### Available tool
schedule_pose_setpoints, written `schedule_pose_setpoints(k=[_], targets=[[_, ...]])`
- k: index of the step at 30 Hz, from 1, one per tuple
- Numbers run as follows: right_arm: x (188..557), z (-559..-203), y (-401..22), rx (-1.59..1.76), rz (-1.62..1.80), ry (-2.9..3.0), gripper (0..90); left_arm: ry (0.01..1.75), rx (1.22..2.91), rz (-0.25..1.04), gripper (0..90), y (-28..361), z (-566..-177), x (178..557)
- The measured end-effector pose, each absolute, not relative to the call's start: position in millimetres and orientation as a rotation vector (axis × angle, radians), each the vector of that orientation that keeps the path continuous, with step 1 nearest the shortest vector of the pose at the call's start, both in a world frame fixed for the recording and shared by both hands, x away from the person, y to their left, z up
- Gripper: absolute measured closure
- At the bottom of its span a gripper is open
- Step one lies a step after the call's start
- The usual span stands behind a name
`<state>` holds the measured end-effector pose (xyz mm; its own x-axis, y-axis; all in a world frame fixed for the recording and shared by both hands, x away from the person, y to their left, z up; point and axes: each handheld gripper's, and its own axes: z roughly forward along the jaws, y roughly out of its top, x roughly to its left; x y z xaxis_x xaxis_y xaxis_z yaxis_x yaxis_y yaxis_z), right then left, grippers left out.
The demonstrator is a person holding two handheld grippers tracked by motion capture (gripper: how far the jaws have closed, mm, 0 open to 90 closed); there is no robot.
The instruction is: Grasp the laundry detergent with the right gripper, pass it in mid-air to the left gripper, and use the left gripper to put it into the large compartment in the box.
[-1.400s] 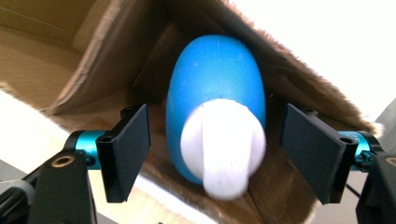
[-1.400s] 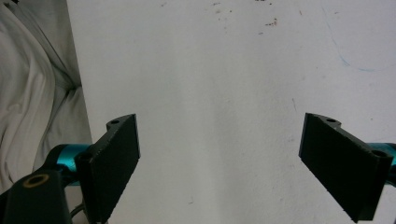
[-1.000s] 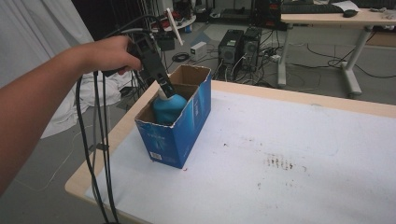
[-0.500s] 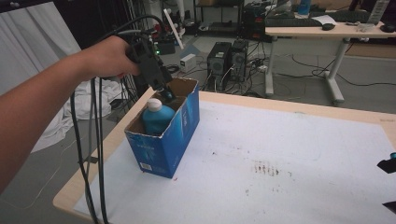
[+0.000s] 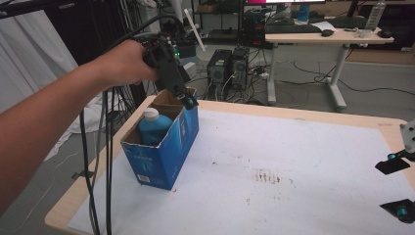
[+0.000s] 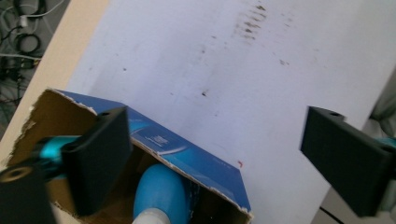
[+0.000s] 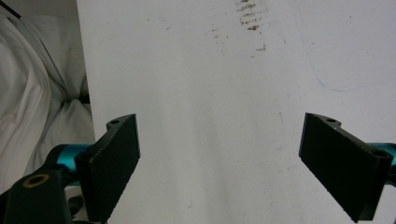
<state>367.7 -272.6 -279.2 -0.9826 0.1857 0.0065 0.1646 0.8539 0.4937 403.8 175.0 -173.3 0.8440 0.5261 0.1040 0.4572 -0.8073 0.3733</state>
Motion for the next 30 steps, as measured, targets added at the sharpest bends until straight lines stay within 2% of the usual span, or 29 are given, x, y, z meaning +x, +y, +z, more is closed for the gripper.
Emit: schedule_pose_setpoints(k=[5,10,13,15,18,21,30], targets=[[368,-278,-271,0.275,0.794,2.977,12.0,0.744,2.689,0.281,4.2,165,-178,409],[369,-277,-269,0.277,0.807,2.967,12.0,0.658,2.726,0.226,2.5,147,-189,415],[369,-277,-267,0.279,0.812,2.965,12.0,0.589,2.741,0.244,2.5,134,-196,417],[370,-277,-266,0.282,0.815,2.964,12.0,0.619,2.744,0.213,2.5,125,-202,420],[370,-277,-263,0.277,0.816,2.965,12.0,0.643,2.767,0.239,2.5,113,-213,425],[371,-276,-261,0.274,0.820,2.959,12.0,0.605,2.785,0.198,2.5,102,-221,428],[376,-276,-254,0.301,0.817,2.966,12.0,0.523,2.777,0.203,2.6,60,-228,437]])
